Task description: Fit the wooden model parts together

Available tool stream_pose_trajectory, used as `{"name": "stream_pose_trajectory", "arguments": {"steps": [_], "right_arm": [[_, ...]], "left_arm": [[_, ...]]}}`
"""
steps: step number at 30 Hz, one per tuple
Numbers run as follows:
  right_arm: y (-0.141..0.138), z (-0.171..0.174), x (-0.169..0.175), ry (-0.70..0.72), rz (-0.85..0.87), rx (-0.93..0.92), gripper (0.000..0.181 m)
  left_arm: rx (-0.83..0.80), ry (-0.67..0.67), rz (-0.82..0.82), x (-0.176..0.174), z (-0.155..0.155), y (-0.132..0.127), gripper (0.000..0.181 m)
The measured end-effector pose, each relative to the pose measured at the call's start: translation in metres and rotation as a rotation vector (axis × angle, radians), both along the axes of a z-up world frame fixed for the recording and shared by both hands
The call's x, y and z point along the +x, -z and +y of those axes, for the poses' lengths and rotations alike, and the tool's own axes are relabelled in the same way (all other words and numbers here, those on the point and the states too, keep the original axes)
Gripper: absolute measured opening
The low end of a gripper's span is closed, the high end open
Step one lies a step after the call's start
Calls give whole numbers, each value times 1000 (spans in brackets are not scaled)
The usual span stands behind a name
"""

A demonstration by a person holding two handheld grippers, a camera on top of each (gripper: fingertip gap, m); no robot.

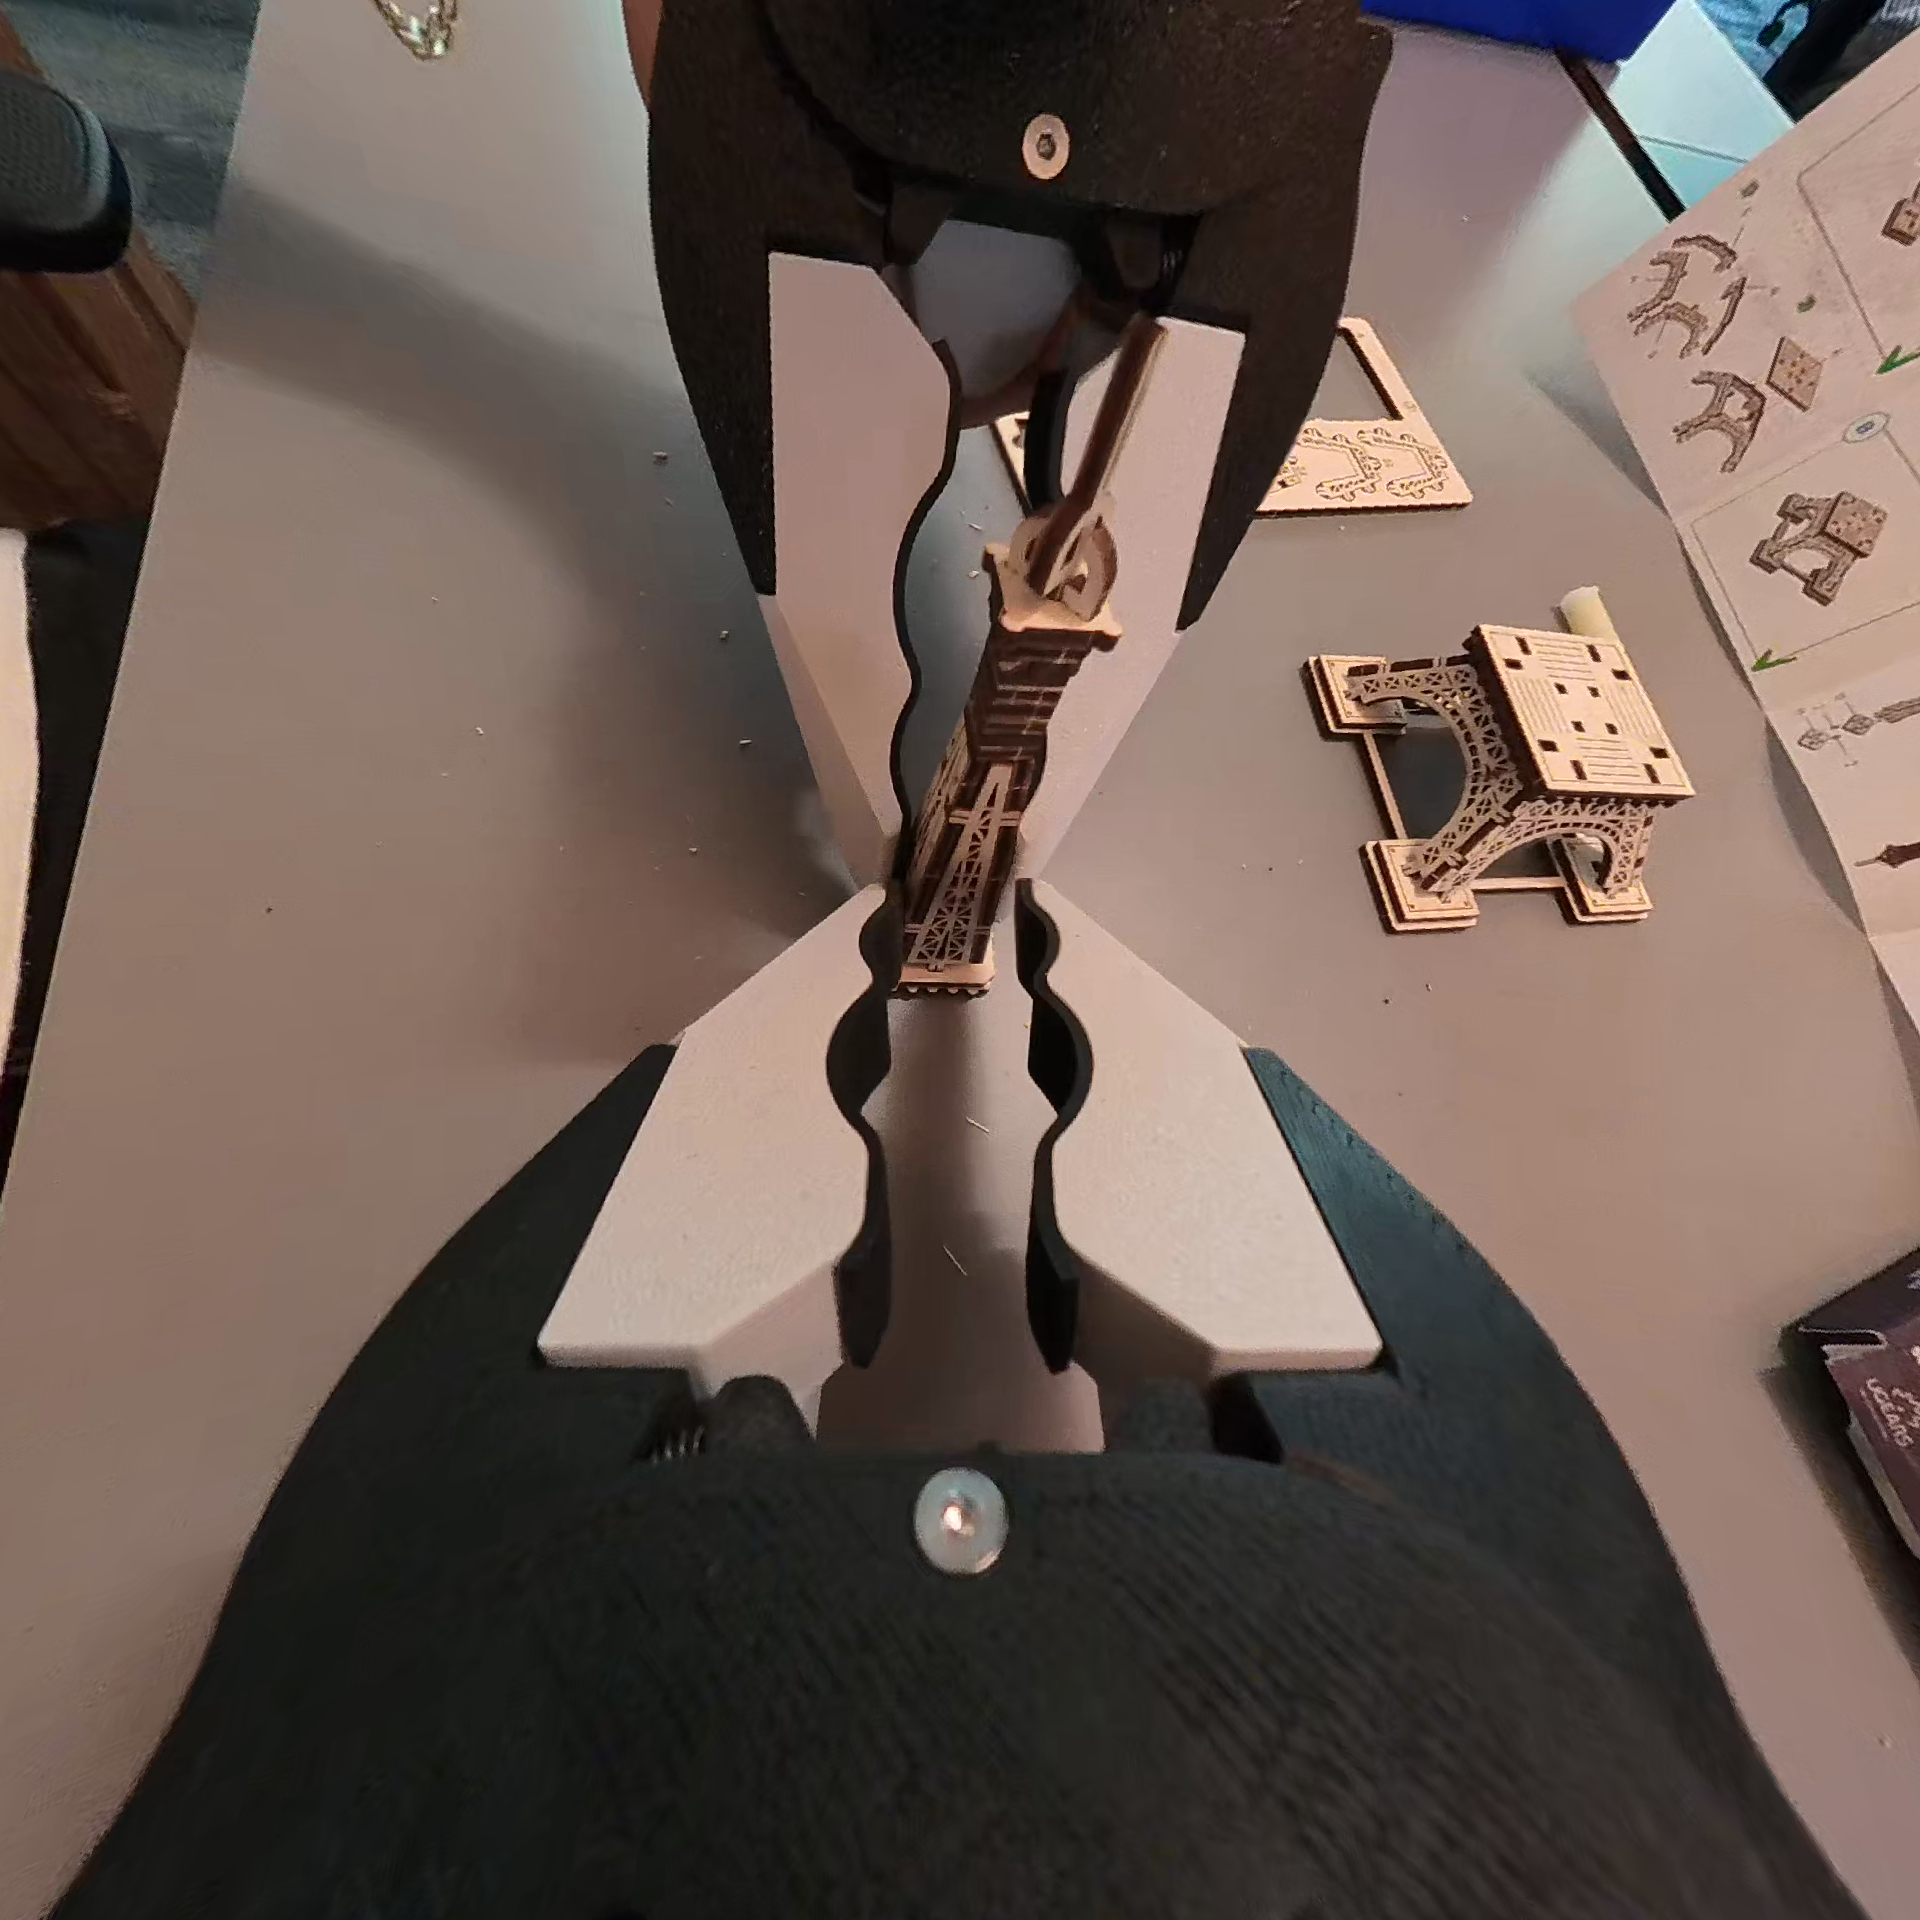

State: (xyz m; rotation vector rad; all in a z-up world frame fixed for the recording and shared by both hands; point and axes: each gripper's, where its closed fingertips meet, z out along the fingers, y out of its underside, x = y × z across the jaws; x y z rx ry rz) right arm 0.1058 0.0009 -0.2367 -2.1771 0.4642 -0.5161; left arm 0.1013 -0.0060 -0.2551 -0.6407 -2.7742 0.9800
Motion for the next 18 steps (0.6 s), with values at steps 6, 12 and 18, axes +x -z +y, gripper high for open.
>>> {"name": "stream_pose_trajectory", "arguments": {"steps": [6,12,18], "right_arm": [[1,0,-2,-17,27,-20,16],[1,-1,1,-14,61,44,15],[1,-1,3,-14,84,93,15]], "left_arm": [[12,1,-21,0,0,0,17],[-29,0,-22,1,-1,-2,18],[-68,-2,-48,5,-1,-10,16]]}}
